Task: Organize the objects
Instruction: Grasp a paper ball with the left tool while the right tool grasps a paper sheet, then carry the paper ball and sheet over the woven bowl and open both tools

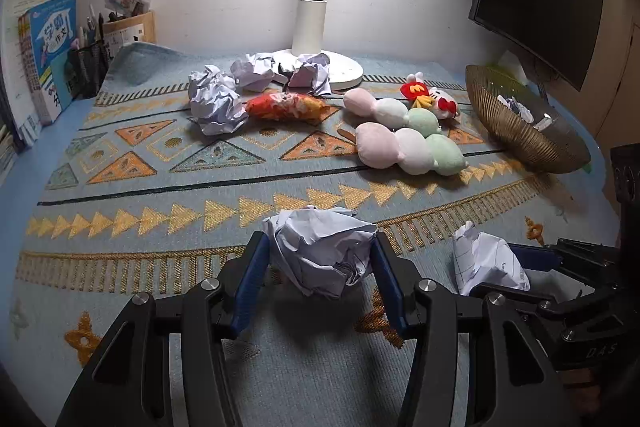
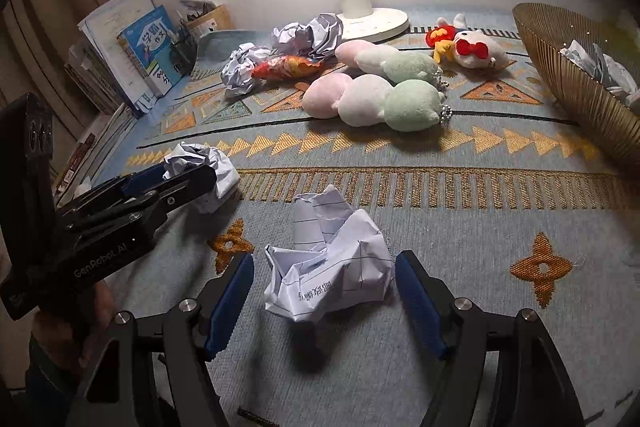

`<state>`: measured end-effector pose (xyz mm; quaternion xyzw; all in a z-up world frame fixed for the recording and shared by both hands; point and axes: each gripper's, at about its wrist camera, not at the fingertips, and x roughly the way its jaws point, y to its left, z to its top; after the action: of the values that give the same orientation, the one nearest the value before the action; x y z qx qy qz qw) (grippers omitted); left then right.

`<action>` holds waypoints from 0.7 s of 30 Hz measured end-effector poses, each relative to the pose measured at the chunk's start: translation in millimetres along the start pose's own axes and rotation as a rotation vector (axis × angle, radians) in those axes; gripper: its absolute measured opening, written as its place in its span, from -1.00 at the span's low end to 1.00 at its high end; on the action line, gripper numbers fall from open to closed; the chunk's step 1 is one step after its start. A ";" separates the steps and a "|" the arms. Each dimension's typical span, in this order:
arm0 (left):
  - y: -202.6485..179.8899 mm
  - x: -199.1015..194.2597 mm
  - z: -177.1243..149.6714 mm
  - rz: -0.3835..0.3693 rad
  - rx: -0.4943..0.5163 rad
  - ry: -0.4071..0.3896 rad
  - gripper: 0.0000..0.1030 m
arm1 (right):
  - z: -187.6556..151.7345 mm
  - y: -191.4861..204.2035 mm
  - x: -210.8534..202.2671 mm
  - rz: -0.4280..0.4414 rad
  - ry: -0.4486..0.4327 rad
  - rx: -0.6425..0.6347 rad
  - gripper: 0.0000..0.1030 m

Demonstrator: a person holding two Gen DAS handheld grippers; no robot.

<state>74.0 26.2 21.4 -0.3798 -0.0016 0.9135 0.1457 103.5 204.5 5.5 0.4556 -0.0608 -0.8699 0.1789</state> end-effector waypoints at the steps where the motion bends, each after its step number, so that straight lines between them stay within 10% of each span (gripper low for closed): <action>1: -0.5 0.0 -0.2 0.002 0.003 -0.001 -0.04 | -0.6 1.0 0.5 -0.009 -0.003 -0.003 0.39; 5: -1.1 0.0 -0.4 0.003 0.007 -0.002 -0.04 | -1.0 7.7 3.7 -0.055 -0.013 -0.029 0.05; 21: -48.8 -16.5 35.9 -0.027 0.096 -0.074 -0.04 | 30.0 -33.3 -89.2 -0.114 -0.229 0.036 0.05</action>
<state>73.1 72.3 63.9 -0.3384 0.0318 0.9239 0.1760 117.1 266.4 82.7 0.3591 -0.0706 -0.9238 0.1129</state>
